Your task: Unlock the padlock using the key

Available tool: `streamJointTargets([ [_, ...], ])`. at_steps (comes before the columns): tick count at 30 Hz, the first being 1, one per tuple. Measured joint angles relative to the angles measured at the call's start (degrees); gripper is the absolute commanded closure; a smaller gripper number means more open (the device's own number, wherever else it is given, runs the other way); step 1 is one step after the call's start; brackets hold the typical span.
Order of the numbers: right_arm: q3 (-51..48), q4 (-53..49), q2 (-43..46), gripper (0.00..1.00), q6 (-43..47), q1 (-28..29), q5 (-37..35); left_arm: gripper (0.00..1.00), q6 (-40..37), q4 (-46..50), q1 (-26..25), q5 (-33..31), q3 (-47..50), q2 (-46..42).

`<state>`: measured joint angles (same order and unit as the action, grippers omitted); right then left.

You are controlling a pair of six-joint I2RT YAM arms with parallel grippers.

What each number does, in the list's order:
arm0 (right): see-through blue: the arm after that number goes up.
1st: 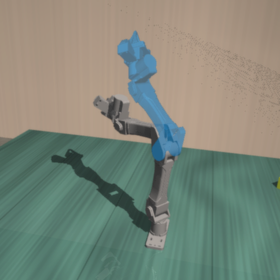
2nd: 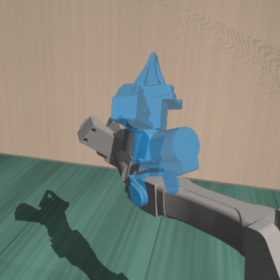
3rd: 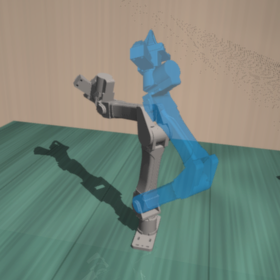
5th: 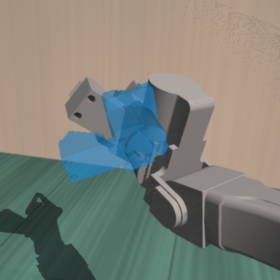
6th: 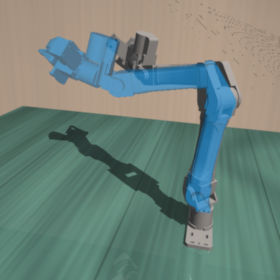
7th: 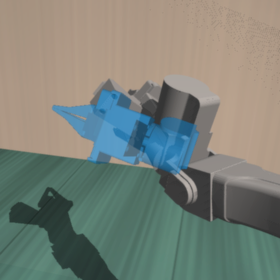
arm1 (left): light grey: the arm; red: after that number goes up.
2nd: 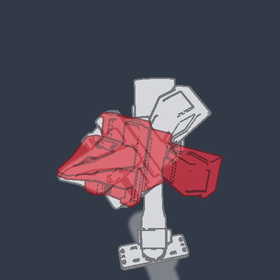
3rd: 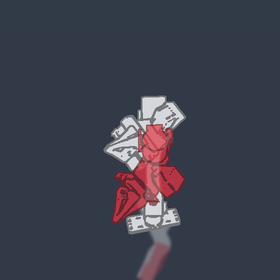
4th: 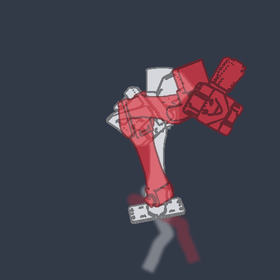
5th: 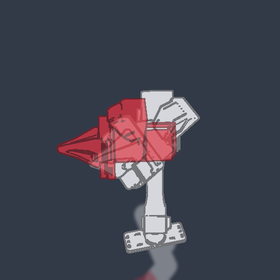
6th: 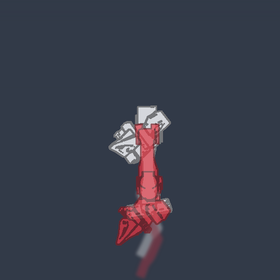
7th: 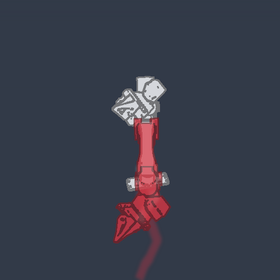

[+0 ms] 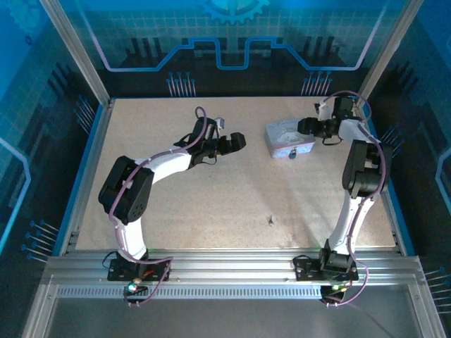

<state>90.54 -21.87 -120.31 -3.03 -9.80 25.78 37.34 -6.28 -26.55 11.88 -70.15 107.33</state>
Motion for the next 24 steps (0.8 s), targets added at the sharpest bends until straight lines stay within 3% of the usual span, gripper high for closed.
streamJointTargets([
  [12, -10.19, 3.52, 5.70, 0.46, -3.30, 3.80, -0.24, 0.01, -0.39, 0.00, 0.00, -1.77, 7.26, -6.71],
  [24, -27.43, 9.55, 17.75, 0.40, -11.47, 8.46, -1.29, 0.01, -0.31, 0.04, 0.00, -4.70, 18.64, -19.78],
])
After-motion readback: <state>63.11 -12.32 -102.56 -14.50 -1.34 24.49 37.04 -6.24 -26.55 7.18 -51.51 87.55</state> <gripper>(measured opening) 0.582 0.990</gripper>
